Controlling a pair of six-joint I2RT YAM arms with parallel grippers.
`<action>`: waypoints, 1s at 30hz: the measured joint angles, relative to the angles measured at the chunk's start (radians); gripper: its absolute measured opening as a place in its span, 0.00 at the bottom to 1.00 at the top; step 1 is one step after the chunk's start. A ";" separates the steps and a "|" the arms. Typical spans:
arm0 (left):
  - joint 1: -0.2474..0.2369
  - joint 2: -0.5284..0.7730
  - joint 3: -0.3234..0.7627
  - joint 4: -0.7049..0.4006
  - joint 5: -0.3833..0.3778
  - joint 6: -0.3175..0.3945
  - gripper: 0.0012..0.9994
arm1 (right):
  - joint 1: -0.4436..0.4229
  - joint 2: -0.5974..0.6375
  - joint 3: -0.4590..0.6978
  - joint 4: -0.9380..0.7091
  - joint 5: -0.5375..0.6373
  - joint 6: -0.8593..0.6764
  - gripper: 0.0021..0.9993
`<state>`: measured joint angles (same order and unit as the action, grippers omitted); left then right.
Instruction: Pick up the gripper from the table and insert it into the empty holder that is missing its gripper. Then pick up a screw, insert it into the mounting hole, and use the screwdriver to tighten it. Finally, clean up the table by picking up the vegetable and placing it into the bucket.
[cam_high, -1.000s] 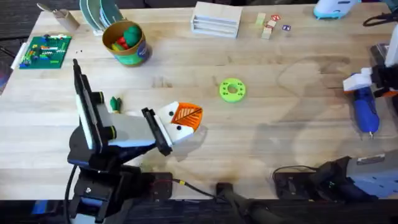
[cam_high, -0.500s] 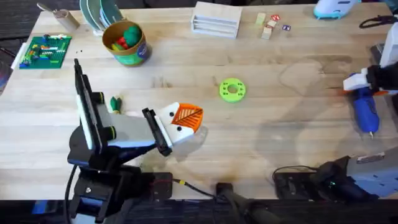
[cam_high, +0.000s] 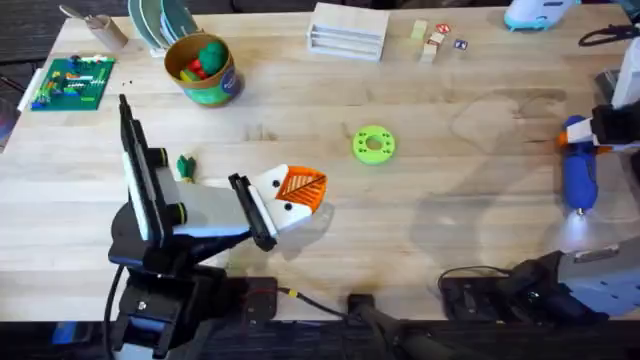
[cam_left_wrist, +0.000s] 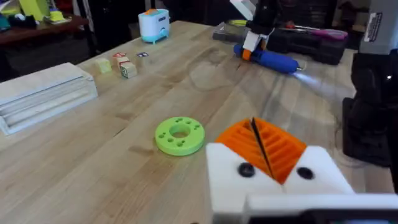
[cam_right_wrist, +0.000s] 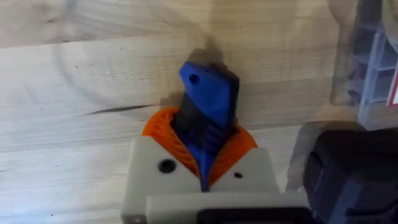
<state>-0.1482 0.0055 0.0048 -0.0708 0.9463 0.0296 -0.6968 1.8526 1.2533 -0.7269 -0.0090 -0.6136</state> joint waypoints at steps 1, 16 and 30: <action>0.000 0.000 0.000 0.000 0.000 0.000 0.00 | 0.000 0.000 0.000 0.000 0.000 0.000 0.02; 0.000 0.000 0.000 0.000 0.000 0.000 0.00 | 0.009 -0.055 0.000 0.094 -0.071 0.097 0.02; 0.000 0.000 0.000 0.000 0.000 0.000 0.00 | 0.219 -0.405 0.000 0.300 -0.298 0.300 0.02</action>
<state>-0.1482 0.0055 0.0048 -0.0708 0.9463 0.0296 -0.4776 1.4477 1.2533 -0.4271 -0.3067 -0.3135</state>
